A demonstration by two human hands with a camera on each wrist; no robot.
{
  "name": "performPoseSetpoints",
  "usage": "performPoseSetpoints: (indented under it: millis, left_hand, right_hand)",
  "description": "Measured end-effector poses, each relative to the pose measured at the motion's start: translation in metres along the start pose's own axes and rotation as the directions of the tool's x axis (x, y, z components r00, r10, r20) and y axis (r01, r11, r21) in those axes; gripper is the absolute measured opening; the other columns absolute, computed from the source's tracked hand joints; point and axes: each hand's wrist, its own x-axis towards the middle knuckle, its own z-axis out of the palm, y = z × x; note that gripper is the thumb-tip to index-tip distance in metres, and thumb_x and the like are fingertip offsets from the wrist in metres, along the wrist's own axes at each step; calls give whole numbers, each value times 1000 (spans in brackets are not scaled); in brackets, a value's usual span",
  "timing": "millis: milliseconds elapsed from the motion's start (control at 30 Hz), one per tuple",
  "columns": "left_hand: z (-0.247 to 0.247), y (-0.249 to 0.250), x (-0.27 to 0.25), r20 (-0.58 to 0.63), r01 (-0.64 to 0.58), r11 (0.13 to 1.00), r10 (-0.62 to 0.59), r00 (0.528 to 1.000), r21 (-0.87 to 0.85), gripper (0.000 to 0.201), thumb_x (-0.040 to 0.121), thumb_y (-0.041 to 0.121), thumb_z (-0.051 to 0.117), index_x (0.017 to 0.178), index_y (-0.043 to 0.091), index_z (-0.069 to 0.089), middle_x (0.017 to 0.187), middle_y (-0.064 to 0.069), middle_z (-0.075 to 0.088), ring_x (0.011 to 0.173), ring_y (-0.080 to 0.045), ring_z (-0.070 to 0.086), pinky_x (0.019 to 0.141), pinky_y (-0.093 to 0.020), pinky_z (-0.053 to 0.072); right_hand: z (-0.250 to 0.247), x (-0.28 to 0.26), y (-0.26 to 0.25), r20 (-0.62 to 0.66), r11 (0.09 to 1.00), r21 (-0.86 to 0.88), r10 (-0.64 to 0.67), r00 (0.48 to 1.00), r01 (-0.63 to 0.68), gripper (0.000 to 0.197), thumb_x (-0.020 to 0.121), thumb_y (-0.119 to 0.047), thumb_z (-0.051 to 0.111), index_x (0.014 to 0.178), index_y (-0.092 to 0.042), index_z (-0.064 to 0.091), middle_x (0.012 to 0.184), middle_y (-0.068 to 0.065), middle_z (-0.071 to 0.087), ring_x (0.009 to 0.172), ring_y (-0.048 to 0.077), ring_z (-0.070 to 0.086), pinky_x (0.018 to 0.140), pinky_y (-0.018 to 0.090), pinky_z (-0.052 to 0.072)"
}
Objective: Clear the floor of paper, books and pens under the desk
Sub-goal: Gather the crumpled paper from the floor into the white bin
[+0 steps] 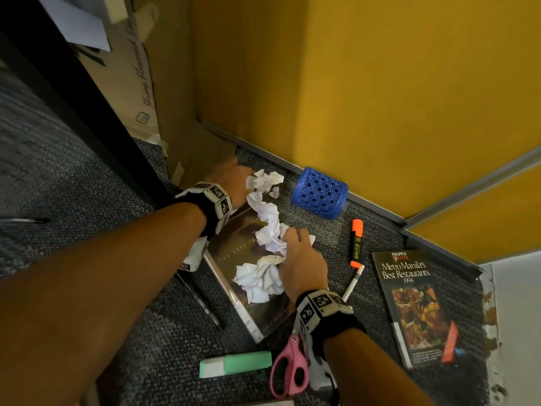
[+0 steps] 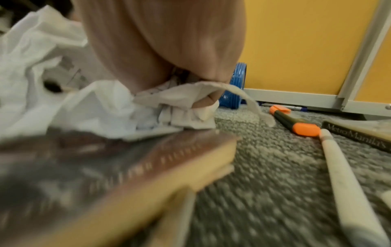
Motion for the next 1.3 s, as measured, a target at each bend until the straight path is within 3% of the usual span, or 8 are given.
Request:
performPoseSetpoints:
  millis: [133,267,333,433,567,700,1067,1300]
  left_hand:
    - [-15,-14,-23,-15,46,996,-47,999,-72,23,99,17,46,110,5,63,125,-19,55,119,-34,50,102,-37,35]
    - [-22,-25,-35,44,71,993,-67,997,-94,33,95,20,50,63,15,48,94,-20,59,91,-36,56,79,-41,46]
    - [-25,-17,-38,89,15,999,-12,996,-37,38,96,20,51,59,14,45,81,-19,58,81,-34,54,75,-40,47]
    - [-24,1,-35,112,-72,991,59,992,113,24,98,24,47,97,8,64,104,-14,65,97,-33,61,73,-30,43]
    - [-10,23,-22,131,-134,984,119,984,115,40,91,36,57,126,20,48,123,-11,60,104,-34,61,76,-35,48]
    - [8,44,-8,232,-148,974,105,967,173,90,83,32,69,154,18,15,135,-16,56,118,-37,56,94,-45,50]
    - [25,56,6,195,-205,923,147,970,325,55,91,32,59,140,23,37,130,-12,55,117,-34,56,90,-40,47]
    - [27,35,-11,54,12,999,-14,998,39,51,91,28,59,138,22,41,138,-11,44,123,-40,51,97,-47,46]
  right_hand:
    - [-10,3,4,5,997,66,-28,1000,28,26,90,-16,54,114,-23,50,124,1,50,101,33,61,72,34,40]
    - [-25,-6,21,-14,994,98,42,999,-41,33,86,-16,61,118,-20,53,123,5,55,108,31,58,79,37,45]
    - [-32,-12,30,-28,986,141,96,995,-91,37,85,-19,65,120,-18,54,124,6,57,110,31,58,82,37,45]
    - [-42,-19,46,-68,960,238,171,983,-150,32,84,-23,66,114,-15,56,117,10,63,105,33,60,81,38,46]
    - [-51,-31,66,-65,930,290,257,964,-228,34,86,-24,67,118,-14,57,114,13,67,101,34,62,79,36,46]
    - [-48,-41,78,-59,923,297,273,960,-245,36,84,-22,69,117,-15,57,113,10,68,96,30,64,78,34,49]
    - [-36,-44,82,-56,949,245,220,974,-200,27,83,-19,68,106,-13,56,108,11,66,97,33,62,73,34,44]
    - [-35,-45,69,-54,966,215,162,985,-147,28,81,-21,69,104,-14,55,106,9,64,95,34,62,77,42,52]
